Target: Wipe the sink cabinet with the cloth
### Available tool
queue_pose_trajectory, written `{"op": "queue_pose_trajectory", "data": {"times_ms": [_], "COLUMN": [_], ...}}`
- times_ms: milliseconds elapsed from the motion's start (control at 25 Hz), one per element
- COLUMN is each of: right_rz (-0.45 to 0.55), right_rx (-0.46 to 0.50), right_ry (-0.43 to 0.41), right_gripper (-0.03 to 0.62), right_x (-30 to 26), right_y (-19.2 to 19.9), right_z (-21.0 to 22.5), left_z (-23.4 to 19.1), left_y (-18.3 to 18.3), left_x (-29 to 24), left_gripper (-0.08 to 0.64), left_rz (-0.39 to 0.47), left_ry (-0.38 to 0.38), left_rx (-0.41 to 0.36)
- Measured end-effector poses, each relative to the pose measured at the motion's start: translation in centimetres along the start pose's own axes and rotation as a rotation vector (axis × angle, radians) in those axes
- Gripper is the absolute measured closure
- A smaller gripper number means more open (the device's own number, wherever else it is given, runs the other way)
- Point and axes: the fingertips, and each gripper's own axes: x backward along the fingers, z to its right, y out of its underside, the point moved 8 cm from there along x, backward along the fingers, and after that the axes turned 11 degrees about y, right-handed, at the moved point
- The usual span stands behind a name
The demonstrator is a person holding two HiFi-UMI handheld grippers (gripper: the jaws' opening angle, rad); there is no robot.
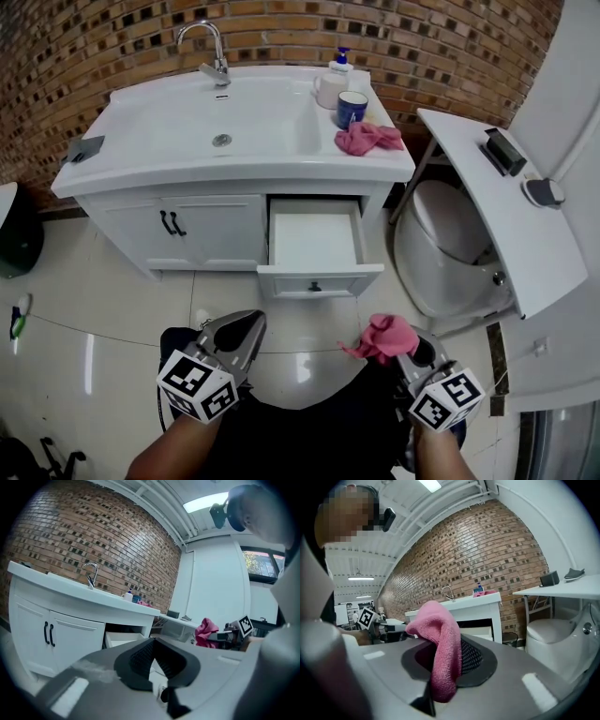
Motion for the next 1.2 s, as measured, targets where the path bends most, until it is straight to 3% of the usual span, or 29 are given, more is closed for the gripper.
{"op": "queue_pose_trajectory", "data": {"times_ms": [400,1200], "right_rz": [0.017,0.004], "right_rx": [0.044,0.055], "right_ry": [0.007,0.007], "right_gripper": [0.515,0.515], "right_x": [-0.9,-1.1], "right_y": [-0.2,0.6], "right_z": [-0.3,-0.6], "left_z": [0.2,0.5], "left_y": [-0.2,0.4], "left_x": [-0.9,-1.6], "left_gripper": [0.554,0.554], "left_rz": [0.001,-0.021], "left_ry": [0.01,0.035], "left_rx": [-0.045,-0.054]}}
